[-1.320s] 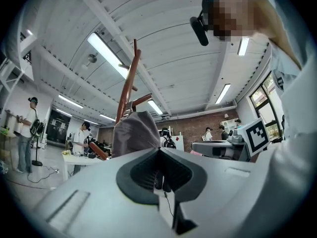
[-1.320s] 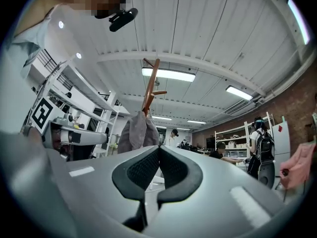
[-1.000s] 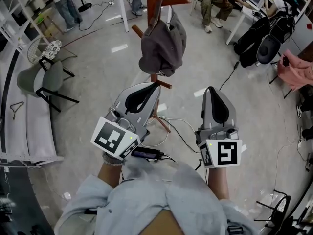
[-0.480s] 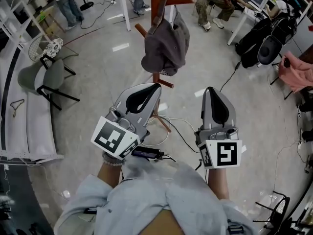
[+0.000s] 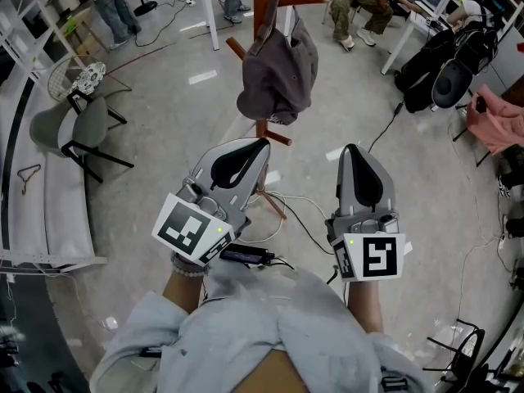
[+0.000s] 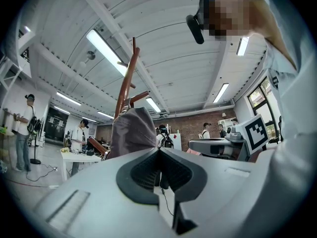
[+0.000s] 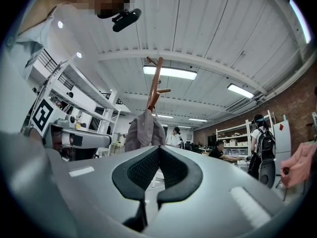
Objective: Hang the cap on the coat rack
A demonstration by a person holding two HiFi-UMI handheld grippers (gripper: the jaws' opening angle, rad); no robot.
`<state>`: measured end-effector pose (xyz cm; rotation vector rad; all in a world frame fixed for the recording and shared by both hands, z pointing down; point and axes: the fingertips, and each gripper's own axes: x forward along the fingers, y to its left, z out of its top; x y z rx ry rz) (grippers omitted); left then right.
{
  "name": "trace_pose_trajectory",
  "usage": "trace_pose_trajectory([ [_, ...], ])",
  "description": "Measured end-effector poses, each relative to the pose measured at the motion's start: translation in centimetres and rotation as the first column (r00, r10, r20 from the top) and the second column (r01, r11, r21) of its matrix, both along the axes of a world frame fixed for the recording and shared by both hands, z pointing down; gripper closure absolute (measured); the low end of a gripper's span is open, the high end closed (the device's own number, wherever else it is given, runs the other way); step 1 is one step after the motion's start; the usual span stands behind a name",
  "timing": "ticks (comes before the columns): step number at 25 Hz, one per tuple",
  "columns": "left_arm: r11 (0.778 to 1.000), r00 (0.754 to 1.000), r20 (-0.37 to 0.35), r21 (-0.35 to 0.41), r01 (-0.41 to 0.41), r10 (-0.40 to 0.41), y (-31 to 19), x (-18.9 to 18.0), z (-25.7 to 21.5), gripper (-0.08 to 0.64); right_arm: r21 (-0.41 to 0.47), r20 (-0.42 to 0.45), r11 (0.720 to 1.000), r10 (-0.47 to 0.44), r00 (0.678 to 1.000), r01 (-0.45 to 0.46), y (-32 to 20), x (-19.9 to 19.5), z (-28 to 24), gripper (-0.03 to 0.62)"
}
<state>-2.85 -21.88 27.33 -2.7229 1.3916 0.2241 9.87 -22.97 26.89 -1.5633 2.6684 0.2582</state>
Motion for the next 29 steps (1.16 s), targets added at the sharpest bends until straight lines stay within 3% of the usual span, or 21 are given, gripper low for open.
trace_pose_trajectory([
  [29,1.000,0.999,-0.017,-0.005,0.028,-0.028,-0.7,-1.1,0.2,0.557,-0.030,0.031,0.999,-0.021,0.999,0.022,-0.4,-0.1,0.8,0.586],
])
